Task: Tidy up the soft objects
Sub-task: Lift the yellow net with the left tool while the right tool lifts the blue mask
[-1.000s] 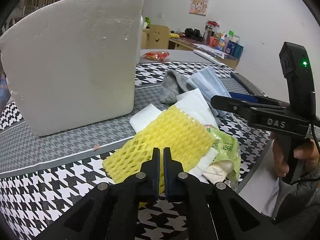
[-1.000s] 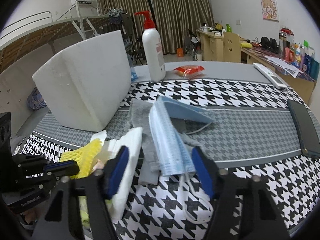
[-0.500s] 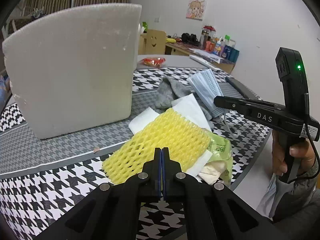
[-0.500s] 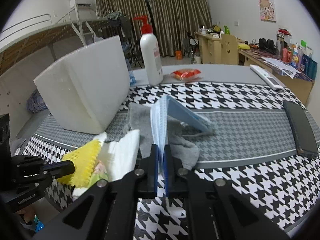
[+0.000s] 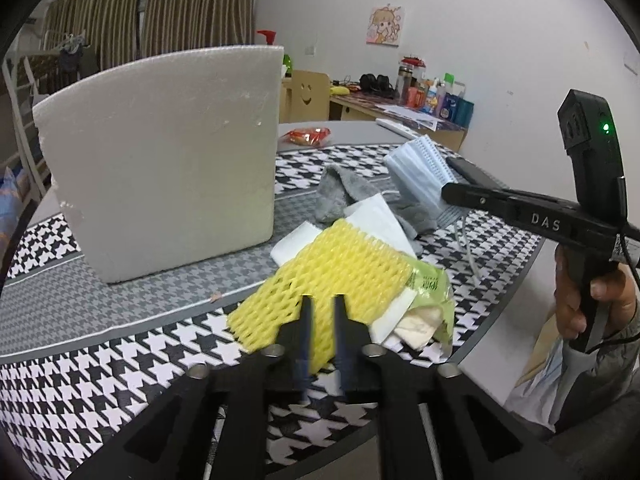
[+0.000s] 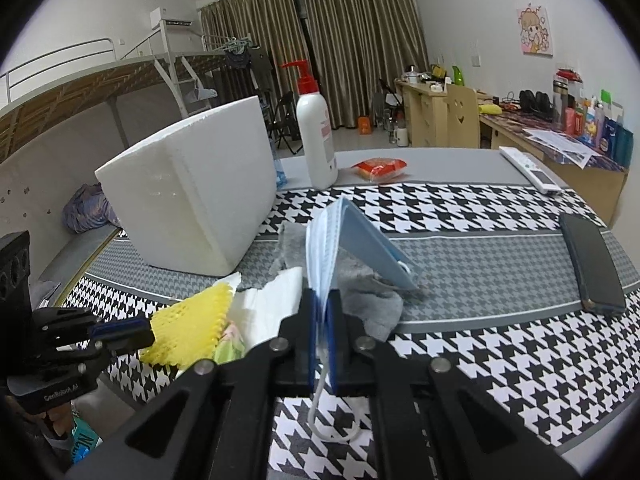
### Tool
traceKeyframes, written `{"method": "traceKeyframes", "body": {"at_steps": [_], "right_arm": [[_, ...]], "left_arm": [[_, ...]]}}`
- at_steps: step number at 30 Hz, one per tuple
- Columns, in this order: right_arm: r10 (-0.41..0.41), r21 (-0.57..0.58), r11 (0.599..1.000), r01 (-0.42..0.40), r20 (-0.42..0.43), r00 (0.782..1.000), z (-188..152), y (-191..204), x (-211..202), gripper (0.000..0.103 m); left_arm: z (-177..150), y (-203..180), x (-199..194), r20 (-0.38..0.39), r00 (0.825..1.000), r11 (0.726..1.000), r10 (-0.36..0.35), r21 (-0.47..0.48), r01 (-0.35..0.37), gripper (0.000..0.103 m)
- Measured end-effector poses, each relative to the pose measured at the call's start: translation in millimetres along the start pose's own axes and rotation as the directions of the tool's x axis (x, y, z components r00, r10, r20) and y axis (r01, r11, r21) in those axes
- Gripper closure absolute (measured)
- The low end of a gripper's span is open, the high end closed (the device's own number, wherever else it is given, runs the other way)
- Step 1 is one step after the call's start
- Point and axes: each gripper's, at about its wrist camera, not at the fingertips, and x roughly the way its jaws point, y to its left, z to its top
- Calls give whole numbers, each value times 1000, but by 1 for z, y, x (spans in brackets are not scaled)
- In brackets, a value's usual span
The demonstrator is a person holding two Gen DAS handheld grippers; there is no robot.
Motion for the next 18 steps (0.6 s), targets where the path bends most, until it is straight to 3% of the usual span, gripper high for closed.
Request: {"method": "traceKeyframes", "body": {"at_steps": [2,11,13,18], "right_arm": [[0,3,1000,0,-2,1000,-1,0,1,96],[14,8,1000,-14,-2,1000,-3,1,0,96],[16,11,1000,-16,-1,1000,-4,0,0,96],[21,16,1000,-21,-2,1000,-5,-1,0,96]], "left_arm": [[-3,-1,0,-9,1000,1000,11,17,-11,41],[-10,-9,16,-59,997,994,42,99,-36,40],[-11,-9,20,-67,996,993,52,109,-45,42],[-10,-10,29,-69,994,988,90,131,-81,69]]}}
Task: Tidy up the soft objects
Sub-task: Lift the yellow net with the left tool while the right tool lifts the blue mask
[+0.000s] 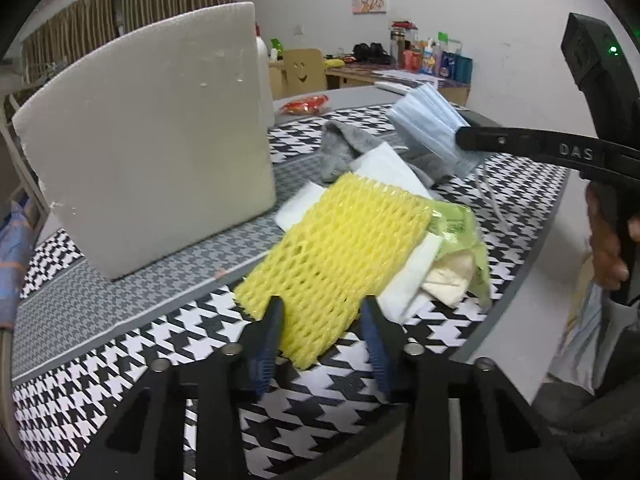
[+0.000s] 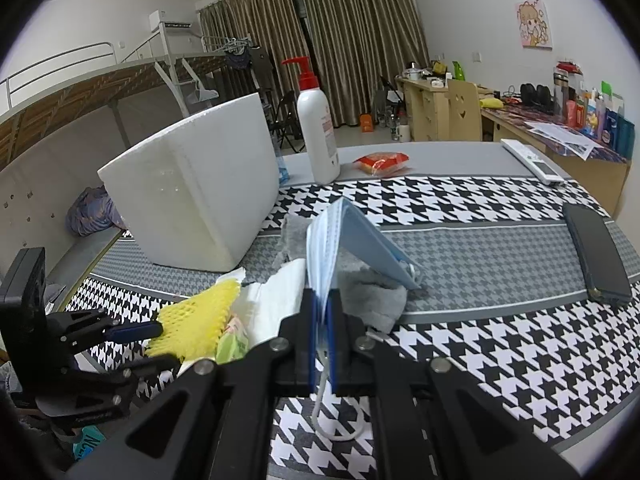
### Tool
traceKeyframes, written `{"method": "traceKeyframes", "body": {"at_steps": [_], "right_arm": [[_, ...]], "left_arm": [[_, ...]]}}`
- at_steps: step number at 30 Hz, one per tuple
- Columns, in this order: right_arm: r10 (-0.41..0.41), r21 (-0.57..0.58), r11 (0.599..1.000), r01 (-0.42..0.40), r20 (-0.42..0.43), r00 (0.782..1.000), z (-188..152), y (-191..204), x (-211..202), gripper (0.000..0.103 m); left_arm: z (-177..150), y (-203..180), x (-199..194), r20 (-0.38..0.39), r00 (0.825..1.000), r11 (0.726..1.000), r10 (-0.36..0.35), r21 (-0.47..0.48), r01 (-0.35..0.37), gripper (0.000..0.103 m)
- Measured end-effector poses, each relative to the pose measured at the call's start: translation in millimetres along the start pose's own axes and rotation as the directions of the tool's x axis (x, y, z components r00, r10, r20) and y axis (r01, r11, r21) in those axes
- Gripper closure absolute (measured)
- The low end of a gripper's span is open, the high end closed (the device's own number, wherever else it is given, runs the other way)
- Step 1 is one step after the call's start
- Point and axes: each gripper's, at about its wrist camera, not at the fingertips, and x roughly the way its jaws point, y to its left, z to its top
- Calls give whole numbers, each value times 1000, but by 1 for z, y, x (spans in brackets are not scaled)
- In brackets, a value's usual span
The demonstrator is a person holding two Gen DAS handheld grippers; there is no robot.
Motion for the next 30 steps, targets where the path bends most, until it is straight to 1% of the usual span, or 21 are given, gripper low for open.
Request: {"method": "traceKeyframes", "body": {"at_steps": [4,7,8,11,17,22,30], "right_arm": [[3,-1,1000,-3,5,1000,-1,0,-3,96],[6,-2,1000,-6,14,1000,-1,0,-7,96],[8,-2,1000,-8,16,1000,0,0,-7,96],[11,-3,1000,-11,23,1000,1,1,-11,96],[22,-12,1000,-21,54,998,6,4,-21,96],[36,-27,999,-34,78,996,11,10,-29,96],[55,-49,998,-50,115,992,20,20,-43,96]], "left_arm": [[0,3,-1,6,1000,1000,0,6,0,76],[3,2,0,17,1000,1000,-23,-6,24,92],[4,4,0,19,999,999,-44,-24,45,94],[4,4,-2,38,998,998,-47,-35,49,96],[10,10,-26,130,989,994,-65,-82,76,96],[17,14,-48,198,979,991,-45,-115,69,96],[32,22,-68,261,965,985,-27,-156,69,96]]}}
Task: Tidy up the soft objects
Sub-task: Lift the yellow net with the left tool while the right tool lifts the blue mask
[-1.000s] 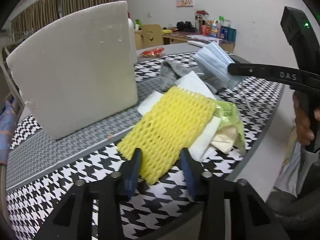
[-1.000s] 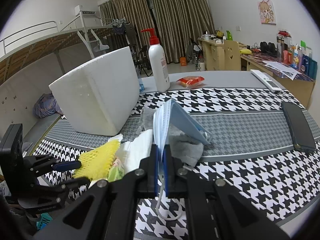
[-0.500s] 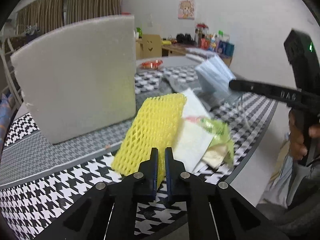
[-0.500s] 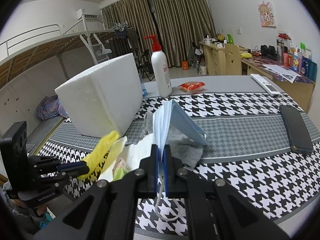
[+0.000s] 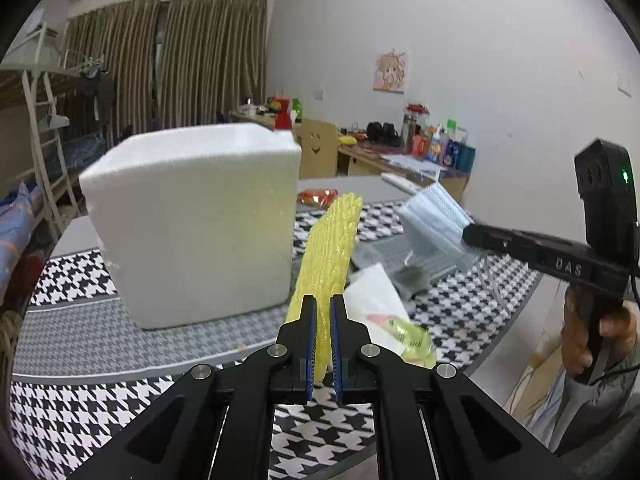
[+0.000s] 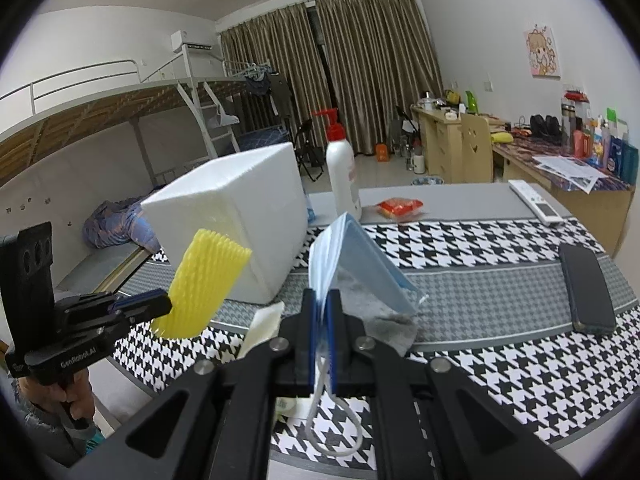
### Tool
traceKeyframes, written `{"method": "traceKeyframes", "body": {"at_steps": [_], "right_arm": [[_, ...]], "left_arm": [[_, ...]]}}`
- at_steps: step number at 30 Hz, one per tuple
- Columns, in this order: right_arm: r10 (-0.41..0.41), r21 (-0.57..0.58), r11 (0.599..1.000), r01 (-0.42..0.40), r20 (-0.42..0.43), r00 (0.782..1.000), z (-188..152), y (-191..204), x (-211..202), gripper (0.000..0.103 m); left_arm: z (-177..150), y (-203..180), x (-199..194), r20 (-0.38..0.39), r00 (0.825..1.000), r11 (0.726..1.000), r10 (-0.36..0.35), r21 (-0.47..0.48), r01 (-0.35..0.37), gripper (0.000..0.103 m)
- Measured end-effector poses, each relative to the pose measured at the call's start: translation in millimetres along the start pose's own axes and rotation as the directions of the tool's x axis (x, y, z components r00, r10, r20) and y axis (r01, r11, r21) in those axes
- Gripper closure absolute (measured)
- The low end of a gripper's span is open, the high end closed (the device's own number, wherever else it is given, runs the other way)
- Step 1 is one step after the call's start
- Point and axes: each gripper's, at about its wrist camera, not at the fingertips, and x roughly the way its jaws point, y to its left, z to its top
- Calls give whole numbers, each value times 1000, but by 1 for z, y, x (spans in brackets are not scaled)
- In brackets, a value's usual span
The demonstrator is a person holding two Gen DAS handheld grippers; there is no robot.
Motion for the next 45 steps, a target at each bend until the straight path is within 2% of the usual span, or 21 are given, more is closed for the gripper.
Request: {"method": "traceKeyframes", "body": {"at_steps": [6,19,33,41,42,44,45], "right_arm": [[10,-13,1000,-10,17,1000,6,5,-5,96],[2,-18,1000,-1,47,999,16,7,-9,98],[8,-48,999,-3,109,994,35,15,-18,98],[-11,-41,999,14,54,998,27,11,-9,98],[-8,-30,1000,9,45,999,26,9,-8,97],[-12,-21,1000,13,21,1000,23,7,-4,86],[-18,-16,1000,18,19,1000,21,5,-3,70]], "left_arm": [[15,-1,-8,45,999,1000,30,-9,-30,96],[43,2,-19,117,993,1000,19,12,-20,96],[68,11,-36,184,982,999,45,12,-48,96],[66,16,-34,179,982,998,57,1,-58,96],[67,15,-34,182,981,998,61,3,-63,96],[69,15,-35,187,980,998,67,5,-69,96],[70,16,-35,187,980,997,71,4,-73,96]]}}
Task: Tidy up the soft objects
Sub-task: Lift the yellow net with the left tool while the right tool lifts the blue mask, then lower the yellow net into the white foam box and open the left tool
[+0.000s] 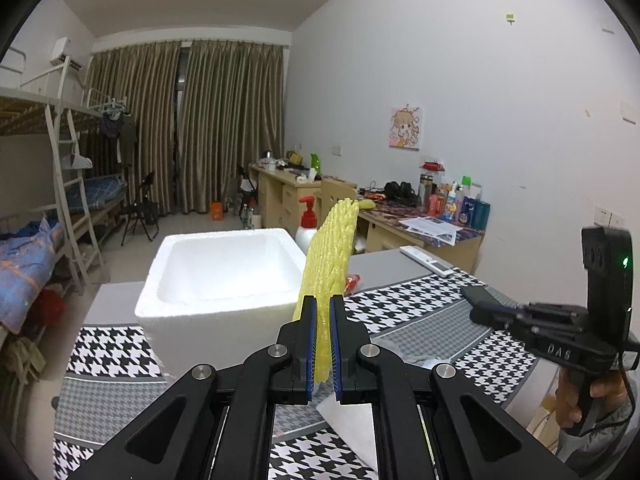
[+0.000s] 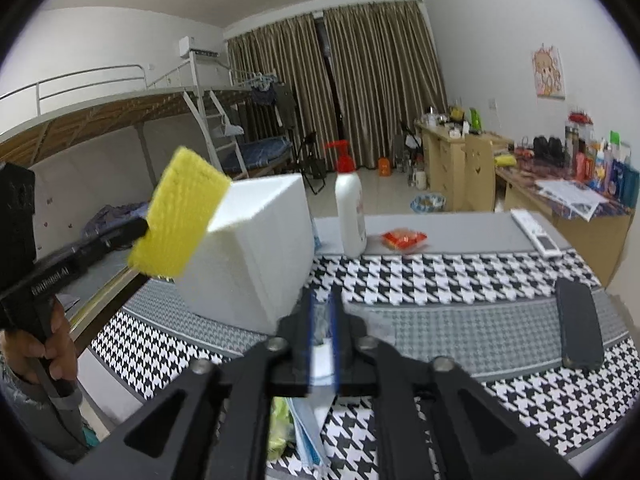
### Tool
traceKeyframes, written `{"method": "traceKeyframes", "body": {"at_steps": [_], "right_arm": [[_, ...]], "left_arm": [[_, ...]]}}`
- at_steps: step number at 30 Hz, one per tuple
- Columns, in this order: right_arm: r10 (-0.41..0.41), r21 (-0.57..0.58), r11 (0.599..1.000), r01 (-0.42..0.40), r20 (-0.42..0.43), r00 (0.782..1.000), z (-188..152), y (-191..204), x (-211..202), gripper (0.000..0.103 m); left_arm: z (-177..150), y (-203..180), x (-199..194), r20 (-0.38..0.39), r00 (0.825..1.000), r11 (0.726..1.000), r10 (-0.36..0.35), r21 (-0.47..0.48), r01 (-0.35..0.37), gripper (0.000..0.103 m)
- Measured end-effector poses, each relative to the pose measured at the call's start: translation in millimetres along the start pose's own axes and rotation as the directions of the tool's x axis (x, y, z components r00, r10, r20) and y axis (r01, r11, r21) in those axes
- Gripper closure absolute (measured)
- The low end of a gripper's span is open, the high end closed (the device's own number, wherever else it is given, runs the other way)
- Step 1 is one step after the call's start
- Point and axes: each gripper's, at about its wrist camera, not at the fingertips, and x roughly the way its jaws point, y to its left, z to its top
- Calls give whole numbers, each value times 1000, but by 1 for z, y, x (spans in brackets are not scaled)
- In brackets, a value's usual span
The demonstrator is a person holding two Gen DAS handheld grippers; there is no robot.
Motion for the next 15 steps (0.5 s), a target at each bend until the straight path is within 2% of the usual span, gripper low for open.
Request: {"method": "traceKeyframes", "body": {"at_steps": [1,3,15], "right_arm": [[1,9,1000,-1,4,1000,-2,-1,0,50],[12,19,1000,-12,16,1000,-4,-2,-2,38],[35,22,999,-33,-102,994,-31,2,23,38]], "left_arm": [[1,0,0,1,1000,1000,2,0,-2,96],[2,1,-1,7,1000,1000,7,2,-7,96],[20,11,-6,45,998,999,51,13,-52,96]]}}
